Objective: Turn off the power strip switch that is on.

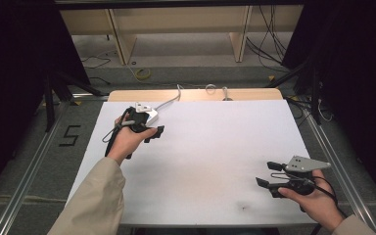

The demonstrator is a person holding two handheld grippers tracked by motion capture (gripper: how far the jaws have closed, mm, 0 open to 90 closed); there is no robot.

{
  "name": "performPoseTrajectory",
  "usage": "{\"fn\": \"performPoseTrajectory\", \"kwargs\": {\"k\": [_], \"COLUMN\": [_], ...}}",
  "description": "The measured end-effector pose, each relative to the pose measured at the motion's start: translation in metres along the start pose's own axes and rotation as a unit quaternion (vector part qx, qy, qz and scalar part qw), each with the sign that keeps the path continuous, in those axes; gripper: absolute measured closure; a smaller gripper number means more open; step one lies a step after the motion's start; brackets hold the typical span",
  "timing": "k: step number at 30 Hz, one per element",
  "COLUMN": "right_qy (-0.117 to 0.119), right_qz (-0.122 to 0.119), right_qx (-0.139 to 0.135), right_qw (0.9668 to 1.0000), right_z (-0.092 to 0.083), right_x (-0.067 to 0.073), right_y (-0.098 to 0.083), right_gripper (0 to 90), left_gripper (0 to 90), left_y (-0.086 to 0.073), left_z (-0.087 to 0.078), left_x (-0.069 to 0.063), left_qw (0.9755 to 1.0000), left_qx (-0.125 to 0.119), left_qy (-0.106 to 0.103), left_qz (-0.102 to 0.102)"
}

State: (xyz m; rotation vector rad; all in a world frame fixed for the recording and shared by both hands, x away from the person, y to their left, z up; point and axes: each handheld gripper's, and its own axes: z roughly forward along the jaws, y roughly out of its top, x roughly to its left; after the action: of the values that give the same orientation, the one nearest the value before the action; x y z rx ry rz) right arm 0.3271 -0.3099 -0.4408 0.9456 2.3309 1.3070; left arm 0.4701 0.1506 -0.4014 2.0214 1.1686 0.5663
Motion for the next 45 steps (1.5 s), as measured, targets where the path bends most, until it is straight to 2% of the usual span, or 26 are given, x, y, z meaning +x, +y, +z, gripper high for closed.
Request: {"fn": "performPoseTrajectory", "kwargs": {"k": [9, 21, 27, 35, 45], "right_qy": [0.001, 0.001, 0.001, 0.000, -0.003], "right_qz": [0.000, -0.001, 0.000, 0.000, -0.002], "right_qx": [0.001, 0.001, 0.002, 0.001, 0.001], "right_qw": [1.0000, 1.0000, 1.0000, 1.0000, 1.0000], "right_z": [0.000, 0.000, -0.001, 0.000, -0.001], "right_x": [-0.001, -0.001, -0.001, -0.002, -0.004], "right_y": [0.000, 0.000, 0.000, 0.001, 0.001], "right_gripper": [27.2, 27.2, 27.2, 27.2, 27.2], "left_gripper": [26.9, 26.8, 26.7, 25.8, 24.9], "left_y": [-0.010, -0.030, -0.037, -0.047, -0.055], "left_z": [-0.012, -0.023, -0.029, -0.033, -0.039], "left_x": [-0.016, -0.034, -0.040, -0.047, -0.057], "left_qw": [0.9997, 0.9989, 0.9986, 0.9982, 0.9978], "left_qx": [-0.014, -0.015, -0.023, -0.018, -0.024], "left_qy": [-0.006, -0.016, -0.017, -0.021, -0.023], "left_qz": [0.020, 0.042, 0.045, 0.053, 0.057]}}
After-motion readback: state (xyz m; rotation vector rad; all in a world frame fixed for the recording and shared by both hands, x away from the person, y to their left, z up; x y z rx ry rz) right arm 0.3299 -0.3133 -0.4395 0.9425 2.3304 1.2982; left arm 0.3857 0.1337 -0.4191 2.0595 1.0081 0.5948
